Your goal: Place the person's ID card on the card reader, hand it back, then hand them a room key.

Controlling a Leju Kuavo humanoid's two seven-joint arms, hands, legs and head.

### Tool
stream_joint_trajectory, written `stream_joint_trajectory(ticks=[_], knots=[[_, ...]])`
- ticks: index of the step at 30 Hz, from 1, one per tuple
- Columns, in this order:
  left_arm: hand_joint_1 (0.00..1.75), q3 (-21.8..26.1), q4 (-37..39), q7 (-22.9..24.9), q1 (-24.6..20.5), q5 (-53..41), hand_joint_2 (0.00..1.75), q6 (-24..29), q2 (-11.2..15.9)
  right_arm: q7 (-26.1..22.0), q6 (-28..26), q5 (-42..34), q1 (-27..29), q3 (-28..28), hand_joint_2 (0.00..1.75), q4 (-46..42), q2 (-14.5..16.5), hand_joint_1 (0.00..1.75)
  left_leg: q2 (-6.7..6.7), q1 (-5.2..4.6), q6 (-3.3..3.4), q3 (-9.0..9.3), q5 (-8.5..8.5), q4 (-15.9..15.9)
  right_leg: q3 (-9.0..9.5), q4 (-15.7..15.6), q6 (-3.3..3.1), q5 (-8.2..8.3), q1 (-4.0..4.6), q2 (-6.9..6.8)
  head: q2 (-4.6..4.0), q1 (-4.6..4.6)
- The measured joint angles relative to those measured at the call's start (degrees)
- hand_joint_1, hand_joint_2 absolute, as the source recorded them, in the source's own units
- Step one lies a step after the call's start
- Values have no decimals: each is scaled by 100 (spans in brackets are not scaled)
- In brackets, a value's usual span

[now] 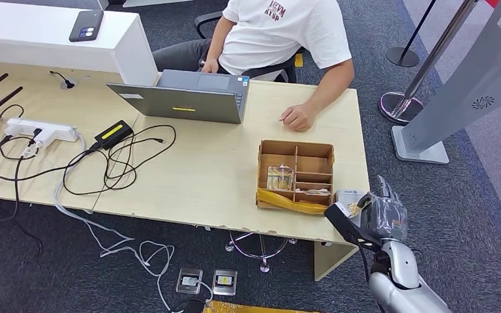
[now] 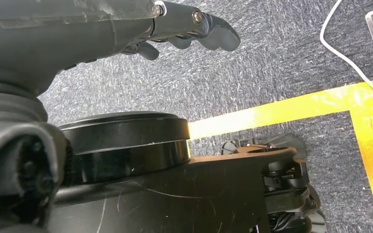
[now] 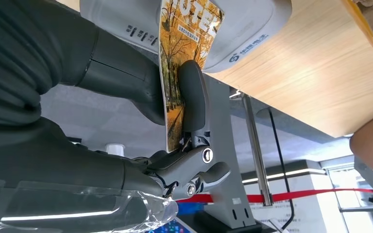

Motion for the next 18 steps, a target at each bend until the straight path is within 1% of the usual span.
stream_joint_trajectory(ticks=[5,9,14,18], knots=[[0,-17,-2,6,-8,-3,0,-4,0,43,-81,95,-91,-17,175,10,0,175,0,0,0,0,0,0,1,0,0,0,0,-1,0,0],[0,-92,-2,20,-20,-4,0,4,0,156,-75,275,-285,-67,175,-42,-27,175,0,-1,0,-1,1,0,1,1,1,1,-1,2,0,-1],[0,-185,-17,20,-33,-9,0,18,-1,337,-20,584,-709,-150,175,-285,-116,175,1,-1,0,-1,1,1,0,2,1,2,-1,4,0,-1],[0,-271,-37,21,-49,-40,0,25,0,512,199,763,-1213,-216,175,-578,-226,175,2,-1,0,0,2,1,0,2,1,2,-1,4,0,0]])
